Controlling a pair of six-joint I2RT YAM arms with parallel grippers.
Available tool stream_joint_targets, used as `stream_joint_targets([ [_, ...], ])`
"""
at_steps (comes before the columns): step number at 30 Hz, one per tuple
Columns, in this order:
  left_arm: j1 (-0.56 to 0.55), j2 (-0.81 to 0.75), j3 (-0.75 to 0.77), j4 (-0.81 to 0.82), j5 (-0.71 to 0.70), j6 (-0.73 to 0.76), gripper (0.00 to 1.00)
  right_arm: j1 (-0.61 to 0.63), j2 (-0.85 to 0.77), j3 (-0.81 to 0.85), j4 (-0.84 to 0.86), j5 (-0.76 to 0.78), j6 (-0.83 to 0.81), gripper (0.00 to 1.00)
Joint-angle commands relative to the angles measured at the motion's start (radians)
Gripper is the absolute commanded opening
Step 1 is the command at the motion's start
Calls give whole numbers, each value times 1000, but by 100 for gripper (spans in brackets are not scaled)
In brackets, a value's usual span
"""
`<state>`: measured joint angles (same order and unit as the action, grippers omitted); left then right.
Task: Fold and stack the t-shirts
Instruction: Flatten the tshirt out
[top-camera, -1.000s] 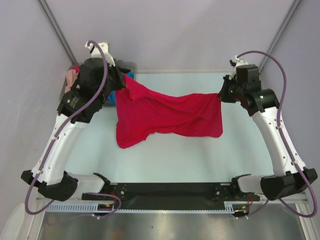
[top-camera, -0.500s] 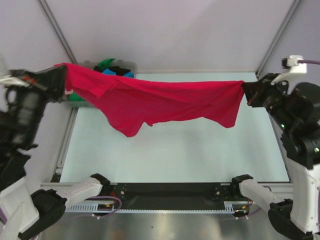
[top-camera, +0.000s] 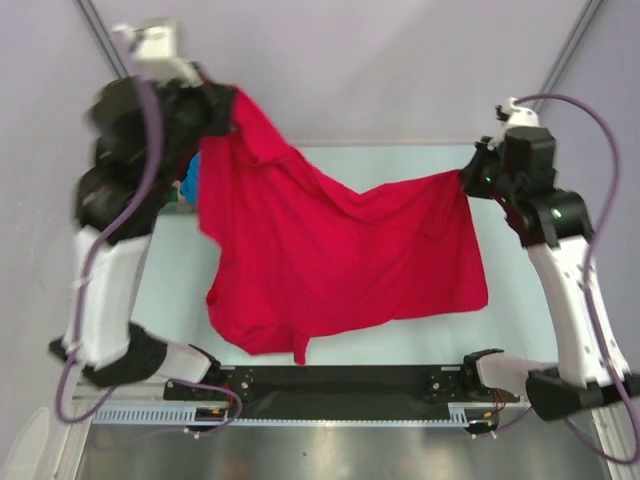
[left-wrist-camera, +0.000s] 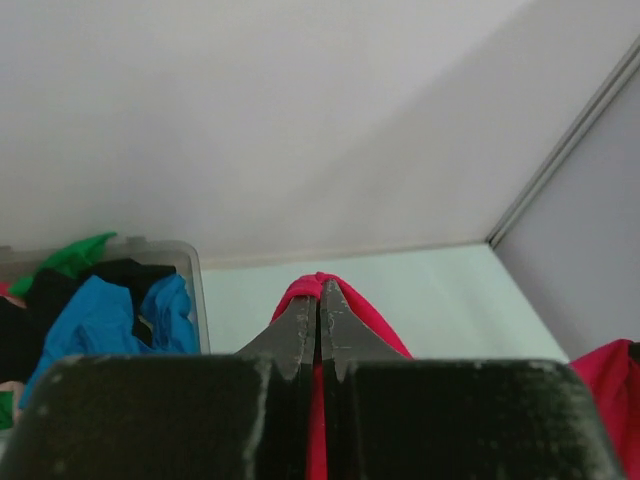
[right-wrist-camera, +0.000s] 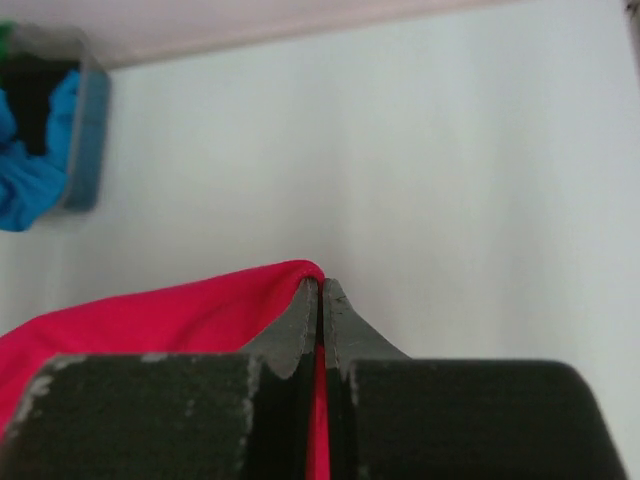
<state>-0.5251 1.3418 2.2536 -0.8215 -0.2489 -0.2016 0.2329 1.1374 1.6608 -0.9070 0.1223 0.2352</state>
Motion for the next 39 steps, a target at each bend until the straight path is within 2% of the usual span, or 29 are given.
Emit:
stream_joint_targets([
  [1,7,150,6,136,42,18,0,-52,90,-21,199,-27,-8,0],
  [5,16,319,128,243,42,39,0,-170,240,72,296,-160,7,0],
  [8,66,440,320,292,112,-11,0,-214,341,192,361,-248,7,0],
  [9,95,450,375,306,158,-28,0,-214,358,230,371,-259,-6,0],
  [11,117,436,360,352,189,-36,0,-214,378,278,382,-273,-33,0],
  [13,119,375,264,349,201,3,0,-214,374,257,388,-297,-45,0],
  [14,119,349,209,331,210,8,0,-214,352,181,392,-317,-63,0],
  [15,119,274,48,328,232,11,0,-216,332,128,408,-349,-71,0],
  [16,117,237,-53,332,264,5,0,-213,311,55,422,-354,-71,0],
  [17,109,188,-159,352,263,-8,0,-213,262,-79,434,-349,-65,0],
  [18,106,147,-372,367,275,-25,0,-214,239,-157,439,-320,-59,0],
  [20,90,21,-574,413,322,-70,0,-213,172,-342,428,-293,-47,0],
  [21,58,-16,-758,427,333,-90,0,-214,153,-393,400,-274,-24,0],
  [22,33,-95,-840,436,339,-93,0,-214,131,-439,381,-276,-14,0],
  [24,-61,-159,-1018,394,303,-111,0,-216,90,-548,312,-300,-4,0],
  [28,-144,-312,-1248,270,361,-211,0,-216,84,-589,116,-348,-66,1],
  [30,-161,-406,-1359,213,390,-242,0,-213,107,-575,-5,-368,-105,5],
  [31,-162,-435,-1381,140,398,-246,3,-210,117,-549,-36,-356,-87,12],
  [32,-161,-467,-1400,101,402,-248,8,-213,120,-535,-46,-401,-89,26],
  [33,-161,-483,-1399,69,413,-240,19,-213,124,-518,-85,-379,-76,44],
  [34,-161,-486,-1390,-2,402,-243,64,-216,151,-466,-108,-359,-59,77],
  [35,-162,-489,-1372,-25,396,-237,75,-221,163,-440,-127,-331,-62,89],
  [36,-161,-471,-1323,-36,379,-219,83,-219,182,-414,-144,-319,-66,98],
  [37,-161,-455,-1289,-45,364,-205,99,-219,212,-382,-144,-305,-62,99],
  [39,-161,-346,-1150,-44,314,-146,100,-221,249,-294,-132,-251,5,100],
])
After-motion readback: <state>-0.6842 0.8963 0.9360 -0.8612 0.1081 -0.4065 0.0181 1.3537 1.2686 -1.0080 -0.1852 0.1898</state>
